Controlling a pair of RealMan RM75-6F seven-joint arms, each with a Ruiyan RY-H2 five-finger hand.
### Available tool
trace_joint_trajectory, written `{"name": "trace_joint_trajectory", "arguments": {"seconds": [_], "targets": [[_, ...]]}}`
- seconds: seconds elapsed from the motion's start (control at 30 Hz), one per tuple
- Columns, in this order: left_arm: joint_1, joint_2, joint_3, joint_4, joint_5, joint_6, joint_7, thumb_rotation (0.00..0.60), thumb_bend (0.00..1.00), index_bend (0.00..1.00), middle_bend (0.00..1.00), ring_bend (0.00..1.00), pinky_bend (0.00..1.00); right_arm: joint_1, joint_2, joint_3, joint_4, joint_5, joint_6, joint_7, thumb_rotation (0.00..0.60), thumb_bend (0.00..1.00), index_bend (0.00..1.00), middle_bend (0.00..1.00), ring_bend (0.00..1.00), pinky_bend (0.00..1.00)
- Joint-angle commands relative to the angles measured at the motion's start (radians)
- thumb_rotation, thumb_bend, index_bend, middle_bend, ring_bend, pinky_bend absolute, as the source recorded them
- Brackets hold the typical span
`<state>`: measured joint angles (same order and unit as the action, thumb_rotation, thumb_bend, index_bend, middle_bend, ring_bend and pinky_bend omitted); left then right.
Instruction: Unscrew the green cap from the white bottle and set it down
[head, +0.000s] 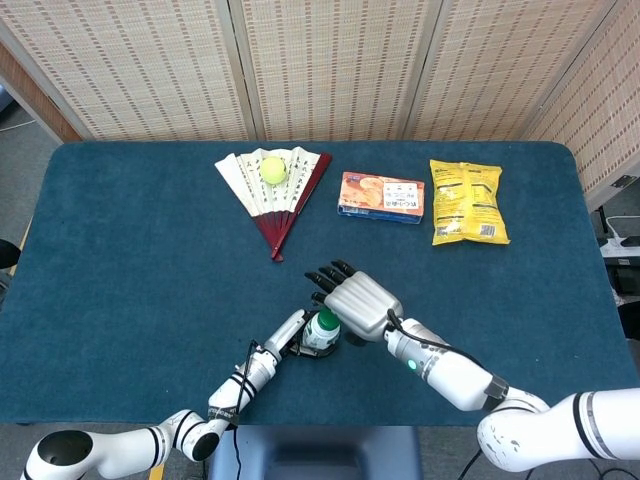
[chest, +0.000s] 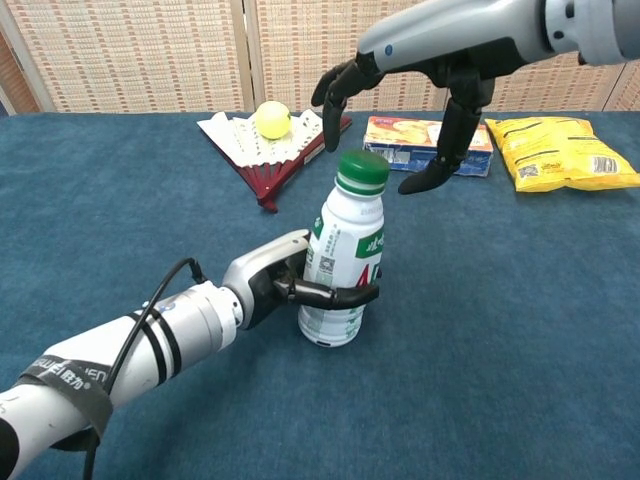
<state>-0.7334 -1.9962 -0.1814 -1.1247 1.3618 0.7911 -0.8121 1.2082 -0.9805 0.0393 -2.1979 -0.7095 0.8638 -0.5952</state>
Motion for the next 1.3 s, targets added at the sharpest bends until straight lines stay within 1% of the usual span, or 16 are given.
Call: {"name": "trace_joint_trajectory", "arguments": {"seconds": [0.03,0.2,0.53,0.83,1.0,1.13,1.2,1.3], "targets": [[0.001,0.003,-0.001,-0.001,0.0,0.0,0.0,0.6,0.98,0.74,0.82,0.48,0.29,0.005,-0.014,0.002,0.0,0.008,0.027,-0.02,0.6,0.18,0.36,0.0,0.0,0.0],[0.0,0.006,0.001,-0.005,0.003,-0.002,-0.003,0.6,0.98,0.74,0.82,0.48,0.29,0.021,-0.048,0.001,-0.001,0.047,0.064,-0.063,0.6,0.18,0.39,0.0,0.0,0.0],[0.001,0.012,0.003,-0.015,0.006,0.002,0.003,0.6,0.98,0.74,0.82,0.48,0.28,0.034,-0.095,0.007,-0.006,0.077,0.121,-0.112,0.6,0.18,0.45,0.0,0.0,0.0],[0.003,0.014,0.002,-0.022,0.002,0.004,0.01,0.6,0.97,0.74,0.82,0.48,0.28,0.017,-0.111,0.023,-0.021,0.059,0.177,-0.116,0.6,0.19,0.56,0.0,0.0,0.0],[0.006,0.018,0.004,-0.023,0.006,0.008,-0.001,0.6,0.96,0.74,0.81,0.46,0.27,-0.004,-0.096,0.043,-0.029,0.041,0.203,-0.092,0.6,0.19,0.57,0.0,0.0,0.0],[0.015,0.022,0.001,-0.018,0.009,0.027,-0.015,0.6,0.95,0.73,0.8,0.45,0.26,-0.03,-0.058,0.055,-0.031,0.023,0.205,-0.057,0.6,0.19,0.57,0.0,0.0,0.0],[0.028,0.024,-0.005,-0.014,0.006,0.05,-0.023,0.6,0.93,0.73,0.8,0.43,0.24,-0.046,-0.032,0.05,-0.031,0.012,0.205,-0.049,0.6,0.19,0.57,0.0,0.0,0.0],[0.05,0.036,-0.01,-0.013,0.004,0.085,-0.041,0.6,0.88,0.72,0.77,0.39,0.21,-0.087,0.016,0.023,-0.022,-0.01,0.204,-0.033,0.6,0.19,0.57,0.0,0.0,0.0]]}}
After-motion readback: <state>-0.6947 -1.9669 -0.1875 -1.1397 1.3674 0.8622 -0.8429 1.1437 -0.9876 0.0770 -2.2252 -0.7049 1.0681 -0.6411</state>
